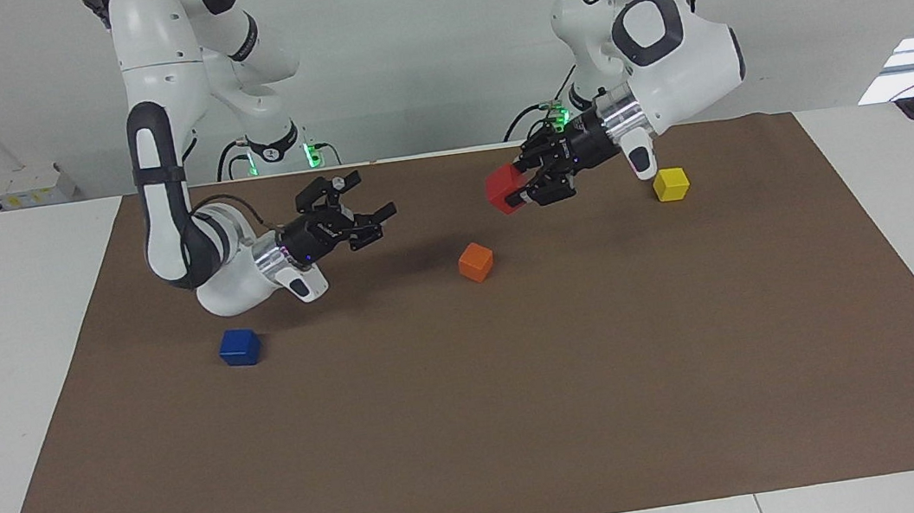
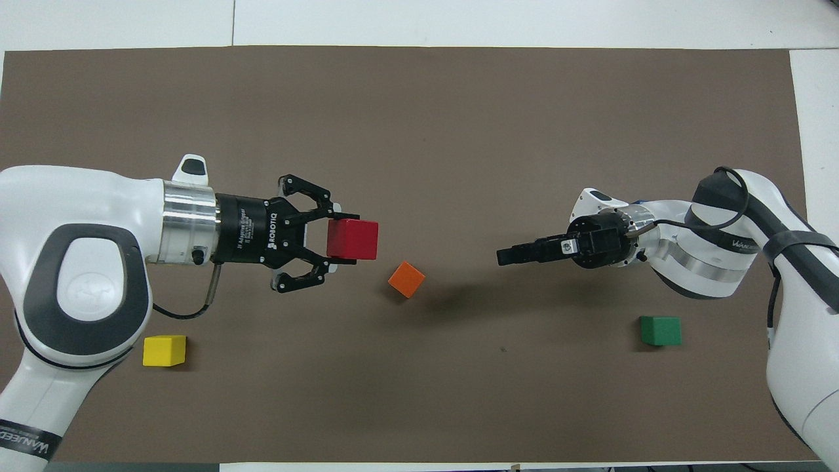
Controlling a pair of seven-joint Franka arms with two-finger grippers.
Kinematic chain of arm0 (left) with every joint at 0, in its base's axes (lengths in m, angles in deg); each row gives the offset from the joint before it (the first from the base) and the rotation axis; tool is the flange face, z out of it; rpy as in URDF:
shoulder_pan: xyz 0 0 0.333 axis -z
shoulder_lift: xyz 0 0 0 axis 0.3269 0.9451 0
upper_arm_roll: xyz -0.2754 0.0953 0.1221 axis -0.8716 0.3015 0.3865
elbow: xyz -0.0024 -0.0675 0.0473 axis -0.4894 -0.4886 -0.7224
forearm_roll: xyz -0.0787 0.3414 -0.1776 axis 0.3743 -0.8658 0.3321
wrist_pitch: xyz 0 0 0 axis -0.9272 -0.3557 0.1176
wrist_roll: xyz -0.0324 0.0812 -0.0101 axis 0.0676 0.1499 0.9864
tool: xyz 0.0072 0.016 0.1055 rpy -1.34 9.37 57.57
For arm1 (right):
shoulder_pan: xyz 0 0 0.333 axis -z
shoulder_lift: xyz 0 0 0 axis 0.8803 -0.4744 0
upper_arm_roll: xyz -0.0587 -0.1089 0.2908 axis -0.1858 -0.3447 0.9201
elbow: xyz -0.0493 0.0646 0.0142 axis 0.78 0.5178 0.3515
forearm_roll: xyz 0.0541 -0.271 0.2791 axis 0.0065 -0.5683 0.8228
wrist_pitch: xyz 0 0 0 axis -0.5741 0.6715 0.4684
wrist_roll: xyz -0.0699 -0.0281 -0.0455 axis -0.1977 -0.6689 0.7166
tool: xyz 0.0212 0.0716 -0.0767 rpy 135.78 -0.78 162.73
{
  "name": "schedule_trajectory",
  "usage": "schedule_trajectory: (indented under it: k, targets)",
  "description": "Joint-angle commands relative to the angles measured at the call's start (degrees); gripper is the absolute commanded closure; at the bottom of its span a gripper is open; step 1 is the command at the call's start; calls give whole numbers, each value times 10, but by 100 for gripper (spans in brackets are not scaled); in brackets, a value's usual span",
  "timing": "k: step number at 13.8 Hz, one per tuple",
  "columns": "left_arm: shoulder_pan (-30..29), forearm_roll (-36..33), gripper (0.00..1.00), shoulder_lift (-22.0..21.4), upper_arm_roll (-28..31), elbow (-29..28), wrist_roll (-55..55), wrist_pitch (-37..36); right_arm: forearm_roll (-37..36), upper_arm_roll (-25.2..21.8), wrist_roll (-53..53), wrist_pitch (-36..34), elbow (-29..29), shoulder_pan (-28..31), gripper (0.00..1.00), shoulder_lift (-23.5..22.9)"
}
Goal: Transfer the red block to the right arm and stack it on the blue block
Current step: 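Bring the red block toward the right gripper while the right gripper approaches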
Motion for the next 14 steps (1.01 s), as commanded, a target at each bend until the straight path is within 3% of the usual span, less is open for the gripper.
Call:
schedule_trajectory:
  k: [1,3,10,14]
  targets:
    - [18,88,100,-37,7,-51,28,47,34,2,8,1,-39,-13,0,19]
    - [70,172,100,-54,7,-88,57,114,41,2,3,16,-42,-23,0,20]
    - [180,291,100,-54,7,-102,58,260,42,2,-2,49,-43,-39,0,19]
    - [208,298,100,-46,6,-107,59,293,73,2,-2,68,-46,-65,0,20]
